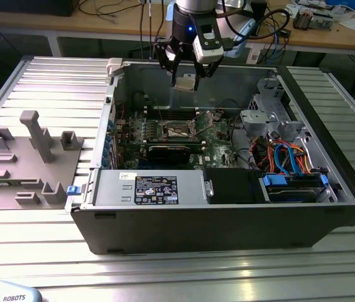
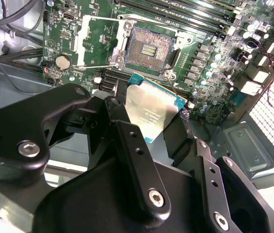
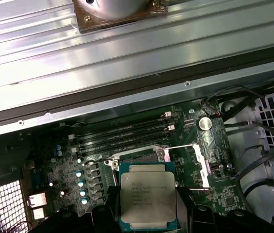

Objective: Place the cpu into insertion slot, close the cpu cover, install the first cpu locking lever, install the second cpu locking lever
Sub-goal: 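Place the cpu into insertion slot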

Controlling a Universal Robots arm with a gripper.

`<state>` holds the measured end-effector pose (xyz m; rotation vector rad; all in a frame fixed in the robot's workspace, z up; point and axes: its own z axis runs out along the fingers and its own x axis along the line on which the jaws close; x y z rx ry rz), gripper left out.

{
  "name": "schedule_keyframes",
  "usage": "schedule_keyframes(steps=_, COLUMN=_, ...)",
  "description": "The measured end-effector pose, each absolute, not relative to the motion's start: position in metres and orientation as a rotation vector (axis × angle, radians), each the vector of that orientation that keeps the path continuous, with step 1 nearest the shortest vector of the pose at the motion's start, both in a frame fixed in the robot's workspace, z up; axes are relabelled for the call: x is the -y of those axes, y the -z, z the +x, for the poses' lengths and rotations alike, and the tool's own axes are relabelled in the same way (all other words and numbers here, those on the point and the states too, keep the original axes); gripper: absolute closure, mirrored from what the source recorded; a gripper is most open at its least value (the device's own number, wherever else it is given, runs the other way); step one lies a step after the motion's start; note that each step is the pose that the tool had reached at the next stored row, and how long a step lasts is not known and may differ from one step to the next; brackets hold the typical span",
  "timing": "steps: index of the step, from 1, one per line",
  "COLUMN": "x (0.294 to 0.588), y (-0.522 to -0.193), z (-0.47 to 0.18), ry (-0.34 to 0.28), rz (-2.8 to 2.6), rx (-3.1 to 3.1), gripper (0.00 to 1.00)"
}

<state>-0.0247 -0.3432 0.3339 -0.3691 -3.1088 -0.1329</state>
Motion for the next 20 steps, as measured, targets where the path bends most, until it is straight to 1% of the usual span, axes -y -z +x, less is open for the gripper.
schedule_keyframes(steps=20, x=0.3432, y=-0.3331, z=-0.0247, ry=0.133, rz=-0.390, rx=3.107, gripper=0.46)
